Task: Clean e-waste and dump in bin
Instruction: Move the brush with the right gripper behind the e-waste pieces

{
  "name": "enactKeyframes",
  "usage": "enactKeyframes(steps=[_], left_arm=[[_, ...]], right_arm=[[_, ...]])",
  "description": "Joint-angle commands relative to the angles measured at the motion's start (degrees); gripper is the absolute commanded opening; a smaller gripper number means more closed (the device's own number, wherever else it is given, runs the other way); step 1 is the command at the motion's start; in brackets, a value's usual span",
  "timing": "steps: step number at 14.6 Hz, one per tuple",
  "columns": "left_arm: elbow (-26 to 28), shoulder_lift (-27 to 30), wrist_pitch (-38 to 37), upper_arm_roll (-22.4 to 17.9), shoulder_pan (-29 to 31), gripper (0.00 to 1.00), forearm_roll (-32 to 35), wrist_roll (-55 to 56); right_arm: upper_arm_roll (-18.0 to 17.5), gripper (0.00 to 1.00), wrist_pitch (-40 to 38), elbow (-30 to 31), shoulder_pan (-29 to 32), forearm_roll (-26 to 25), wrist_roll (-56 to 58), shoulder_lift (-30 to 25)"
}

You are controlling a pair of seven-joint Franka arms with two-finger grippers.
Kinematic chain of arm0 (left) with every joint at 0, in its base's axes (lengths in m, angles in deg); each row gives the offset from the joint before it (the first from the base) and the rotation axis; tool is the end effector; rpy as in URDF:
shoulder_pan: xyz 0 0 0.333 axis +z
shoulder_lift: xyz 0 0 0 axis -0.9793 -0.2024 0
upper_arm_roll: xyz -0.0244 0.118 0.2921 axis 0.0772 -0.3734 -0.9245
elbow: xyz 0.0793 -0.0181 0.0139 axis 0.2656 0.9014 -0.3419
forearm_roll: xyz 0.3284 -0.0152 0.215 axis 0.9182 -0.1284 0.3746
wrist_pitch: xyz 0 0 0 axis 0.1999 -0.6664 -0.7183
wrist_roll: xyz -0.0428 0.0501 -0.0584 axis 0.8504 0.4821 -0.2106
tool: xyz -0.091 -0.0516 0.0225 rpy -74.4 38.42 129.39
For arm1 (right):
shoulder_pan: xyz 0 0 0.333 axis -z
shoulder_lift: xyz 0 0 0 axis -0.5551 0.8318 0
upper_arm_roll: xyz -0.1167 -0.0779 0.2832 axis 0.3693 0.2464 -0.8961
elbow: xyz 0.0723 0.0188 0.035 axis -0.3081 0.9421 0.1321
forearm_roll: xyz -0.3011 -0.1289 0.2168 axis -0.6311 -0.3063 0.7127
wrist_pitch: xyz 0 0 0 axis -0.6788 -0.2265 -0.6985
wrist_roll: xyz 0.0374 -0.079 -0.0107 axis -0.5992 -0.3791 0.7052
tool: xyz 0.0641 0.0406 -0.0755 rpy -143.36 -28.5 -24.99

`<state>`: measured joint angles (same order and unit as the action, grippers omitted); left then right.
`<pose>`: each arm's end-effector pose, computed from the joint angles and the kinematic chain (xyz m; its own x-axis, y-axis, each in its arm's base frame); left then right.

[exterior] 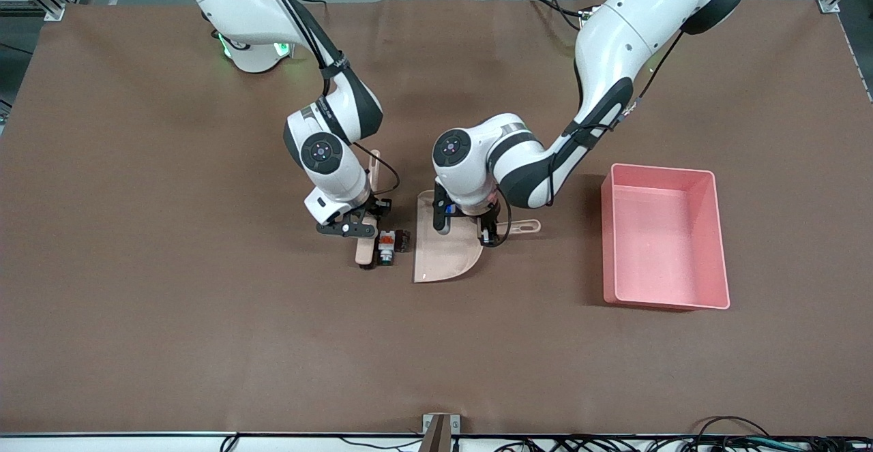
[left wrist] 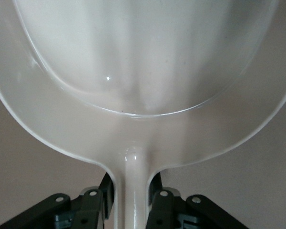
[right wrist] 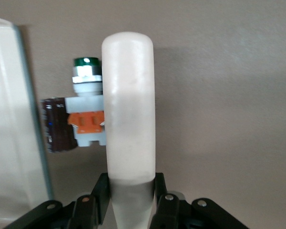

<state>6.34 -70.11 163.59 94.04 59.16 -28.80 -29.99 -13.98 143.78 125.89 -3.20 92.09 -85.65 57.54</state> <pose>0.5375 -0.4578 0.2229 0.0003 -0.9596 -0.2815 -0.9907 0.0380 -0.1305 0.5324 0.3566 0.2234 0.9958 -0.0889 -0.0205 -0.0899 -0.9943 -0.0565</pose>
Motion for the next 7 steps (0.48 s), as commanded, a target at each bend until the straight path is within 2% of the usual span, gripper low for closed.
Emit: enactKeyframes(steps=[1,4,7], left_arm=[[-3.7,-1.8,-1.2,-2.3,-3.3,0.08,-0.7,0.5],[-4.1,-2.0,-1.2,-3.8,-5.3,0.08,-1.3,0.8],[-4.1,-2.3,-1.2,-3.8,-5.4,0.08,-1.3,1.3]], right_arm=[[0.0,0.02,-0.3,-3.4,-1.0,0.7,-0.1,2.0],[-0.6,0.02,-0.3,-4.2,-0.9,0.8,1.1,2.2],[-3.4,0.01,-0.2,-4.4,0.7,1.1,3.4,2.2]])
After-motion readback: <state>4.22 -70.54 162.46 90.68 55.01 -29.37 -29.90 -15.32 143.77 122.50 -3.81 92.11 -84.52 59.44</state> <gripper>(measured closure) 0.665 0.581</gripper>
